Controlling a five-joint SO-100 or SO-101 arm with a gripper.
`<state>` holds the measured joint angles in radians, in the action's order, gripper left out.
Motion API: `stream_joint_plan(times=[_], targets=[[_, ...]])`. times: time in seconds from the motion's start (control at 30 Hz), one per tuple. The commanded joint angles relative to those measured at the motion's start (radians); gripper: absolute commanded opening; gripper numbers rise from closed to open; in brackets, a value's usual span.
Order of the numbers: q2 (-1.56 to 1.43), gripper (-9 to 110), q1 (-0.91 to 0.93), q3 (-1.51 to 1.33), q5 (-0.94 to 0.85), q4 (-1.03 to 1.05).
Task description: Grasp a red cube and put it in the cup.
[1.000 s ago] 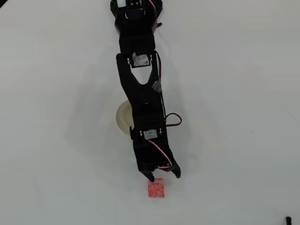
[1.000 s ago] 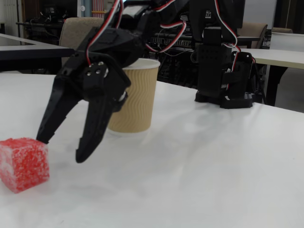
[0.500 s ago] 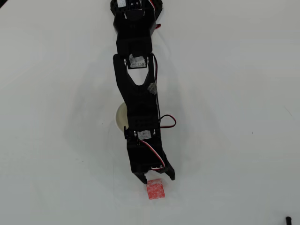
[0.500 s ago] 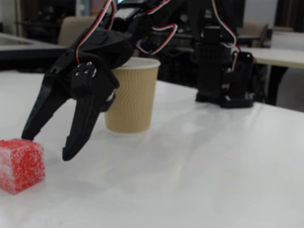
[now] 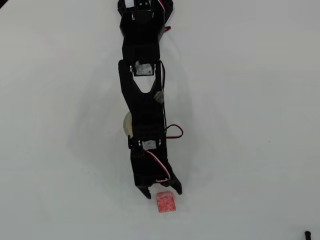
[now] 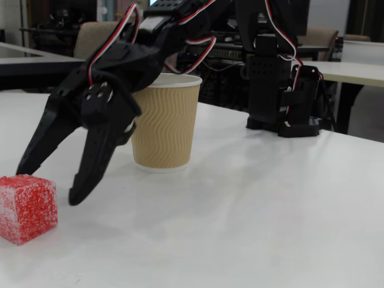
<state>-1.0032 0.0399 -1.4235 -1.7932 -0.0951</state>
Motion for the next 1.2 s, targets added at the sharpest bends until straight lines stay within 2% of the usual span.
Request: stream_joint_plan(times=[0.0, 1.17], targets=[[-0.009, 32, -0.003, 0.120, -0.009, -0.025], [0.149, 32, -0.018, 0.273, -0.012, -0.051]])
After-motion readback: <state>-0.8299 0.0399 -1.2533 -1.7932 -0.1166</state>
